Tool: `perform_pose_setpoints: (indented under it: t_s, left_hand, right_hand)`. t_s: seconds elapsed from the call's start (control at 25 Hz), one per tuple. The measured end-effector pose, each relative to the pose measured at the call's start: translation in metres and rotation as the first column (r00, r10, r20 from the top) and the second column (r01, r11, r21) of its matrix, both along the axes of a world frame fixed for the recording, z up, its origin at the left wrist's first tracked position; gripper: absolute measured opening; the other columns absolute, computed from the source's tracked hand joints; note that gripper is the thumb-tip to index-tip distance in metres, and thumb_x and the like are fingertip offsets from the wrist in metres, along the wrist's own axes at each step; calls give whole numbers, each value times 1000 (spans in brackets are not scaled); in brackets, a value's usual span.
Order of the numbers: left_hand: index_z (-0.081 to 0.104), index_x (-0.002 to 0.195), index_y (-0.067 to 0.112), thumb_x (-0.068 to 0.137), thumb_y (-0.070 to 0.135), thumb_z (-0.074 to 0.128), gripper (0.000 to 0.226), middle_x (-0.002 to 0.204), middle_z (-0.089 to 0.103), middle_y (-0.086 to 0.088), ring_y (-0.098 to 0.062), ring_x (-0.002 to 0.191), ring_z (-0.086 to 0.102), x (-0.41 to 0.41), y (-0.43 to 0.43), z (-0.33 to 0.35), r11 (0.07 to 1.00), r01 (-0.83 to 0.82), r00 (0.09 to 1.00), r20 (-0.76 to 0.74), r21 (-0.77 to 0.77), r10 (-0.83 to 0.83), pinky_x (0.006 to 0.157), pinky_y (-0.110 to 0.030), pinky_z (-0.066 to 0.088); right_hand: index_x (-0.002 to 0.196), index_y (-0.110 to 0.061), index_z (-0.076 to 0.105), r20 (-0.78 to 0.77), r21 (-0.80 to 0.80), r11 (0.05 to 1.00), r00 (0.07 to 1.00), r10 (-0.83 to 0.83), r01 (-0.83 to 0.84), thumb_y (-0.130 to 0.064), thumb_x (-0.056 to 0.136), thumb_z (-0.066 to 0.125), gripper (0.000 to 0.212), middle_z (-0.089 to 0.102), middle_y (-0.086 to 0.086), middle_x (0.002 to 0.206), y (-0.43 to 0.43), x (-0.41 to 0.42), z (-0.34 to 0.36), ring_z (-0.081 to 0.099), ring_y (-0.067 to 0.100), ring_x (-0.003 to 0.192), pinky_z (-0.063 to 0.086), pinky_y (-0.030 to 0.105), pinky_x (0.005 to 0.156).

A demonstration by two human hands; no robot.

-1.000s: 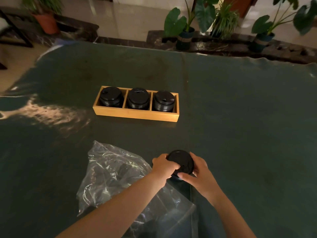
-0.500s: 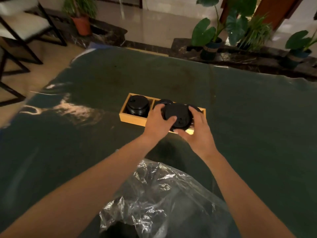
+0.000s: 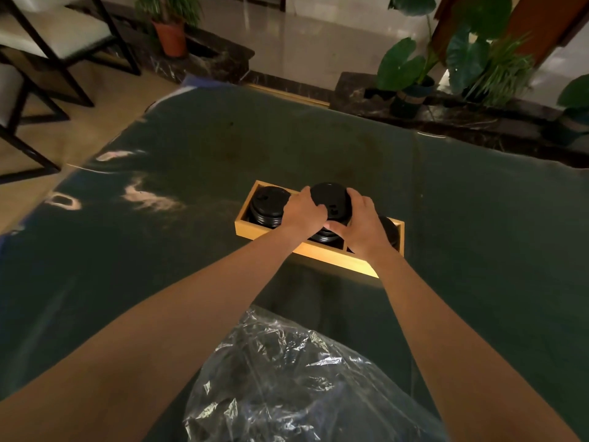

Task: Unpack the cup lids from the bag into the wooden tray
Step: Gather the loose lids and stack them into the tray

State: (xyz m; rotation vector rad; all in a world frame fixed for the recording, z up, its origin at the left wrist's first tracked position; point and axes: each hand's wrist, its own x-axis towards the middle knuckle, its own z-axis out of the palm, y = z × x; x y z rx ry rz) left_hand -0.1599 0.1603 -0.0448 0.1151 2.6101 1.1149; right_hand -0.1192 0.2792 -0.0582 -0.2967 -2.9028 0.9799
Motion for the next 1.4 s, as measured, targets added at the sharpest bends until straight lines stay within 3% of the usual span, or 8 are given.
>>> perform_pose_setpoints:
  t_s: [0.16,0.44,0.64,0.8,1.0,1.08,1.2,1.4]
  left_hand:
    - [27,144,8,95,24,45,54,124,57,-20,-36,111,54,2,-1,-16,990,52,996,-68,-127,-61,97,-45,45]
    - [28,145,25,99,35,37,48,146,36,-2,-27,128,31,12,-12,-40,932,106,887,-391,-348,-247,100,-44,34]
    - [17,149,26,101,38,24,50,156,22,2,-25,137,24,18,-20,-49,817,127,836,-382,-563,-393,106,-44,27]
    - [0,150,21,101,41,19,56,160,11,0,-25,141,20,20,-18,-47,727,125,814,-349,-675,-465,109,-45,23]
    - [2,150,30,100,47,18,56,161,5,-10,-31,139,22,18,-22,-31,697,190,805,-296,-691,-514,108,-46,25]
    - [5,149,34,99,49,20,55,160,3,-14,-34,139,22,15,-25,-22,703,228,801,-282,-673,-529,109,-47,25]
    - [14,149,29,98,49,28,57,157,18,-15,-36,136,27,22,-39,-14,775,196,814,-341,-600,-470,107,-49,29]
    - [32,143,15,96,41,40,54,141,40,-11,-29,127,36,75,-83,-35,867,84,878,-375,-491,-297,102,-42,32]
  right_hand:
    - [136,-14,38,36,306,952,999,22,-32,-45,80,67,70,54,7,130,0,-1,-13,40,28,122,33,43,106]
    - [144,-9,27,33,447,892,998,51,-60,-53,87,51,76,46,8,139,0,7,-28,31,29,131,23,46,110]
    - [146,-6,21,35,518,854,998,45,-57,-55,90,40,77,37,10,148,-4,12,-39,24,29,139,14,46,115]
    - [146,-4,15,64,526,846,996,58,-83,-58,90,37,81,28,11,153,-4,11,-39,17,28,143,9,49,116]
    - [148,-7,12,99,493,862,992,74,-114,-55,87,47,85,24,10,155,-2,13,-15,16,29,143,10,49,116]
    - [147,-9,19,49,474,874,994,99,-111,-47,89,51,76,28,10,153,-4,21,-3,20,29,142,14,47,116]
    - [132,-10,47,-116,366,903,951,285,-226,-27,90,54,46,51,11,134,-14,44,10,46,27,123,37,41,104]
    - [118,-14,60,238,107,909,898,371,-404,-36,94,48,34,67,6,110,-36,89,-7,62,20,92,44,27,74]
